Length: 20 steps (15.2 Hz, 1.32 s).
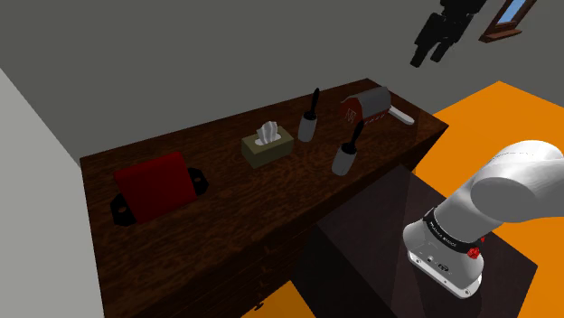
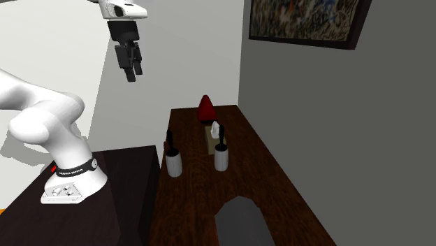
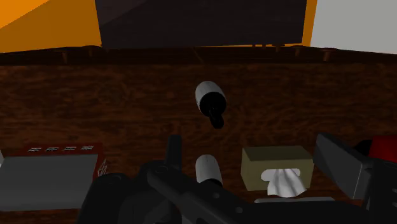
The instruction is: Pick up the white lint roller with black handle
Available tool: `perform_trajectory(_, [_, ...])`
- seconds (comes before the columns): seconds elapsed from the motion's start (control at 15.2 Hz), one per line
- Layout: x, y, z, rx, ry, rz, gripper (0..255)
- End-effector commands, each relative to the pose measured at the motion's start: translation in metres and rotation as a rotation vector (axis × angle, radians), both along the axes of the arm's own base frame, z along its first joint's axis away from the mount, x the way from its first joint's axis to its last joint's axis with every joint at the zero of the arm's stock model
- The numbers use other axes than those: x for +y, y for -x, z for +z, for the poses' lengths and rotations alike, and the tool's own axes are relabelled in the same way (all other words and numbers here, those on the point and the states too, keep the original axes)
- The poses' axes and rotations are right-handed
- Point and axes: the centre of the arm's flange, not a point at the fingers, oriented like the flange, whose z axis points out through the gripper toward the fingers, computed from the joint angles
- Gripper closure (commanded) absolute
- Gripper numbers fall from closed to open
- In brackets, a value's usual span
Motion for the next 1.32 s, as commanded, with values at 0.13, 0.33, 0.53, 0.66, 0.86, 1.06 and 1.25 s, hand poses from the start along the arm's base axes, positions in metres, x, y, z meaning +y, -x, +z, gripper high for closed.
perform_trajectory(0.13, [0.000, -0.008, -0.023, -0.032, 0.010, 0.028, 0])
perform_trajectory(0.33, [0.000, -0.021, -0.058, -0.079, 0.024, 0.070, 0])
perform_trajectory(0.53, [0.000, -0.036, -0.091, -0.126, 0.038, 0.112, 0])
perform_trajectory(0.66, [0.001, -0.047, -0.113, -0.158, 0.048, 0.140, 0])
perform_trajectory(0.86, [0.001, -0.064, -0.146, -0.206, 0.062, 0.182, 0])
perform_trajectory(1.06, [0.002, -0.083, -0.177, -0.253, 0.076, 0.223, 0])
perform_trajectory(1.25, [0.003, -0.104, -0.208, -0.300, 0.091, 0.265, 0])
